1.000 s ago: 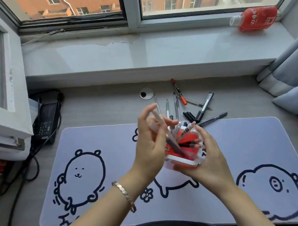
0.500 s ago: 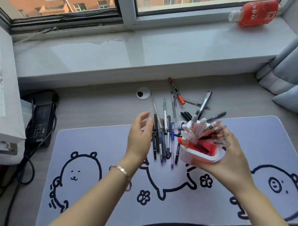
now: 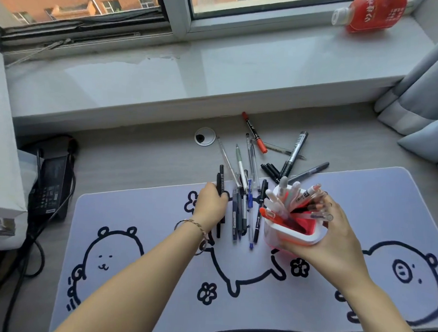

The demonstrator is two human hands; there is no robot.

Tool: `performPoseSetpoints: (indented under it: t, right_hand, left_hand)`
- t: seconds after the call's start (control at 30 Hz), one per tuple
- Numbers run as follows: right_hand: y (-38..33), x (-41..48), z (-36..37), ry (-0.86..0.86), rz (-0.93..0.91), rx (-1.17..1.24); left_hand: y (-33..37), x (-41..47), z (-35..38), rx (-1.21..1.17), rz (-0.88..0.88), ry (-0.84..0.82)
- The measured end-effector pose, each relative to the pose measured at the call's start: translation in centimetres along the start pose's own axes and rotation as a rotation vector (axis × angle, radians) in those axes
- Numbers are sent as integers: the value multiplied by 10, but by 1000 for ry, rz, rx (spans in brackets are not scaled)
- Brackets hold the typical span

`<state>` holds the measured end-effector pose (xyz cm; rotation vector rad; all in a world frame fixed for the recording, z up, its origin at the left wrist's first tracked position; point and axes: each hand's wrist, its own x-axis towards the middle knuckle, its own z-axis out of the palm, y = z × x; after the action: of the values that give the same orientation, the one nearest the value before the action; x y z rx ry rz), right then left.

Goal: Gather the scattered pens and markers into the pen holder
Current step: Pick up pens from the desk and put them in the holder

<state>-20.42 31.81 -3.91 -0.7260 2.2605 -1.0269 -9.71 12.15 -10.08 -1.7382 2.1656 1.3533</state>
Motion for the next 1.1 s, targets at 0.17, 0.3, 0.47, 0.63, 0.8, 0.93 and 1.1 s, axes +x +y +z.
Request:
performPoseSetpoints:
  t: [0.17, 0.3, 0.47, 0.63, 0.8, 0.93, 1.1]
  right_hand:
    - [-1, -5, 1, -13, -16, -31]
    - [-8, -8, 6, -34, -44, -46]
    - [-20, -9, 11, -66, -80, -61]
    - [-33, -13, 17, -73, -163, -166]
    - [-33, -21, 15, -76, -140, -82]
    - [-29, -23, 13, -50, -95, -68]
    - [-29, -25, 14, -62, -85, -34]
  left_hand:
    - [0, -32, -48, -641, -95, 10]
    - [16, -87, -99, -649, 162, -117]
    - [36, -118, -127, -108, 324, -190]
    - [61, -119, -97, 325, 419, -136]
    - [71, -123, -81, 117, 668, 7]
    - [61, -123, -92, -705, 666, -7]
    - [54, -130, -86, -1271, 592, 7]
